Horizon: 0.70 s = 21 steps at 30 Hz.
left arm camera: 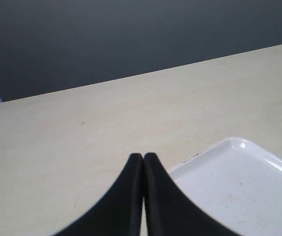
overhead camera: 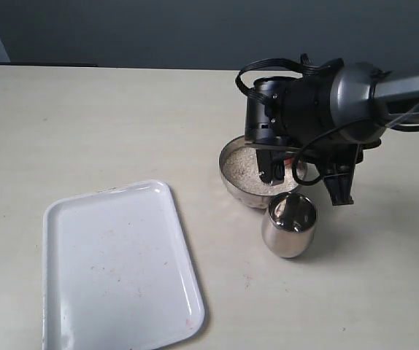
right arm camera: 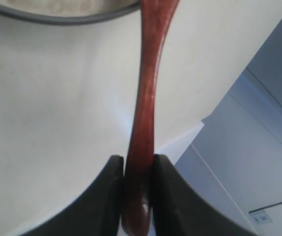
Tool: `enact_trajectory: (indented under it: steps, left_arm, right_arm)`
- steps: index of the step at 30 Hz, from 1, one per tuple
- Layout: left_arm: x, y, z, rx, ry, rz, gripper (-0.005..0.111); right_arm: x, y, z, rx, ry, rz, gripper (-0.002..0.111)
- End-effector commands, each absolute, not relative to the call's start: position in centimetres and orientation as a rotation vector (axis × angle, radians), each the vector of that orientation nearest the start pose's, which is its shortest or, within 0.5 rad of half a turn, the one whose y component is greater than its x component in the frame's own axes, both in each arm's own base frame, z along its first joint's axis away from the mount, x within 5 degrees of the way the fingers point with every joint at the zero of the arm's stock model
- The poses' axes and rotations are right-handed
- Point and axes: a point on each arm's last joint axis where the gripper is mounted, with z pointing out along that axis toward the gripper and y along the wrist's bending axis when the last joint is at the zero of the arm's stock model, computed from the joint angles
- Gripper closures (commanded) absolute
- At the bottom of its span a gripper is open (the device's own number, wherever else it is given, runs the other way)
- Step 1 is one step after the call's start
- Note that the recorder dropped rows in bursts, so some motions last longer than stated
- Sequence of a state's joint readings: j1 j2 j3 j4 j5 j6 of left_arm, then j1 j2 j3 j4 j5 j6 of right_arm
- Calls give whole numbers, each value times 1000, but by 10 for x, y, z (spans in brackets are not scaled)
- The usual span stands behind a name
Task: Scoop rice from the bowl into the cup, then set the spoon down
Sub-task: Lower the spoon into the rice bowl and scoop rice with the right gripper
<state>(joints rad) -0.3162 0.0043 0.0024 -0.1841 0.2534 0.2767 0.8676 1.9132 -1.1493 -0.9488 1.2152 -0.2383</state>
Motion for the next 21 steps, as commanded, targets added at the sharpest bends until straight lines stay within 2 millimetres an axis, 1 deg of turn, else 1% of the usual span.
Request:
enact_trajectory:
  steps: [1, 7, 14, 16, 18, 19, 21]
  left_arm:
    - [51, -21, 192, 387, 1679, -204, 106]
    - [51, -21, 192, 387, 1679, -204, 106]
    - [51, -21, 192, 387, 1679, -204, 106]
    - [51, -21, 192, 387, 1679, -204, 106]
    - [51, -21, 192, 387, 1679, -204, 106]
    - [51, -21, 192, 387, 1679, -204, 106]
    - [51, -21, 192, 387, 1679, -204, 106]
  right_arm:
    - [267, 210, 177, -2056, 2034, -1307, 109]
    - [266, 210, 177, -2056, 2044, -1295, 109]
    - [266, 215, 173, -2059, 2044, -1204, 109]
    - [266, 216, 172, -2062, 2046, -1166, 109]
    - [264, 220, 169, -2062, 2056, -1083, 109]
    - [261, 222, 166, -2119, 2058, -1018, 109]
    - [259, 223, 164, -2166, 2061, -966, 109]
